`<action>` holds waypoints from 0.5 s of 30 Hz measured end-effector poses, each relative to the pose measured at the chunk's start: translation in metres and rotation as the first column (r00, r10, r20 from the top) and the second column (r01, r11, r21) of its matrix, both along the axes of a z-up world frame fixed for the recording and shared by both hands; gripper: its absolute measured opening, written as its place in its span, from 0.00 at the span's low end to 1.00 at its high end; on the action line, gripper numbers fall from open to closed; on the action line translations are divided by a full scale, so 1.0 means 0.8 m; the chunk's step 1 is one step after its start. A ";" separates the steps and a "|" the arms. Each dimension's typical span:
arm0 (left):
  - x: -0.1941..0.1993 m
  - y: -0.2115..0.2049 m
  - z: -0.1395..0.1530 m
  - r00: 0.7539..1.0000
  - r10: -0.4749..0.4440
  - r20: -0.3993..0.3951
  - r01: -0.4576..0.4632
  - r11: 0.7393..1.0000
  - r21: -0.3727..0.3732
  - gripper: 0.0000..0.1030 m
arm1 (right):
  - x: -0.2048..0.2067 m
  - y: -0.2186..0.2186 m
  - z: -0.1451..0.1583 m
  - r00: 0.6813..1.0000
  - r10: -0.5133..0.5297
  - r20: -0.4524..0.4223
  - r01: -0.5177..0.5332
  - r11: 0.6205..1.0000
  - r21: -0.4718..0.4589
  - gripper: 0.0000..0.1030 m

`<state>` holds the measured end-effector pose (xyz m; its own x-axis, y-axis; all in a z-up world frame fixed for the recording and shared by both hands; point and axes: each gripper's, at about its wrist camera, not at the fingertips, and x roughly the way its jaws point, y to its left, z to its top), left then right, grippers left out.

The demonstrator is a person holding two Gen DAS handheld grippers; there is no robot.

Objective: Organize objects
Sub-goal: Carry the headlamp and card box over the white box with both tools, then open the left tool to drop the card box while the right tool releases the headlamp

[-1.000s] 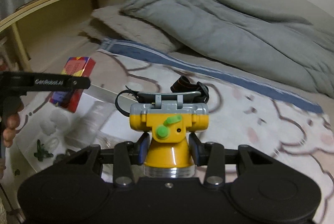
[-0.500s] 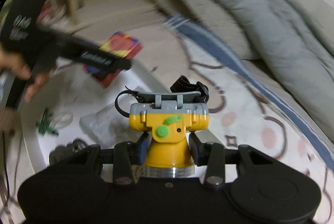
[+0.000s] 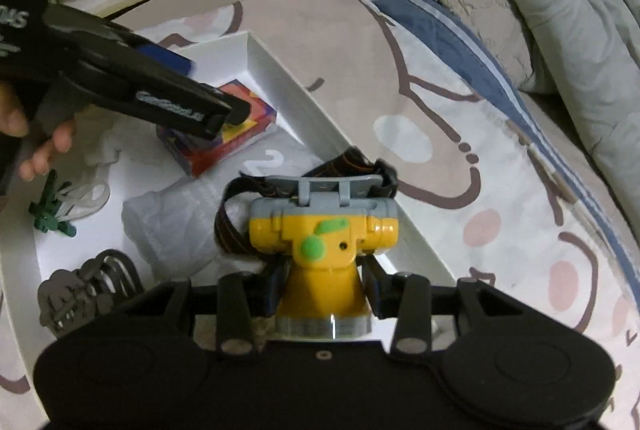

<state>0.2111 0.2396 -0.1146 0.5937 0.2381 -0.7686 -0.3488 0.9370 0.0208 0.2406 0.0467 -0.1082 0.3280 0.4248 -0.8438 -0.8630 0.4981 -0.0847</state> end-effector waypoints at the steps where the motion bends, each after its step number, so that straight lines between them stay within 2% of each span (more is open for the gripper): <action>1: 0.000 0.001 0.001 1.000 0.000 -0.006 0.000 1.000 -0.015 0.78 | 0.000 -0.002 0.001 1.000 -0.011 0.005 0.010 1.000 0.018 0.57; 5: -0.002 -0.005 0.007 1.000 -0.007 -0.010 0.007 1.000 -0.031 0.78 | 0.004 -0.013 0.018 0.999 -0.047 -0.027 0.049 0.995 0.084 0.57; 15: -0.016 -0.026 0.032 0.998 -0.065 0.012 0.065 0.998 -0.013 0.78 | -0.011 -0.025 0.050 0.996 -0.084 -0.009 0.085 0.991 0.102 0.54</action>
<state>0.1980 0.2185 -0.0891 0.6162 0.1884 -0.7648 -0.2874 0.9578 0.0044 0.2316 0.0265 -0.0684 0.3630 0.4798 -0.7988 -0.8176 0.5753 -0.0260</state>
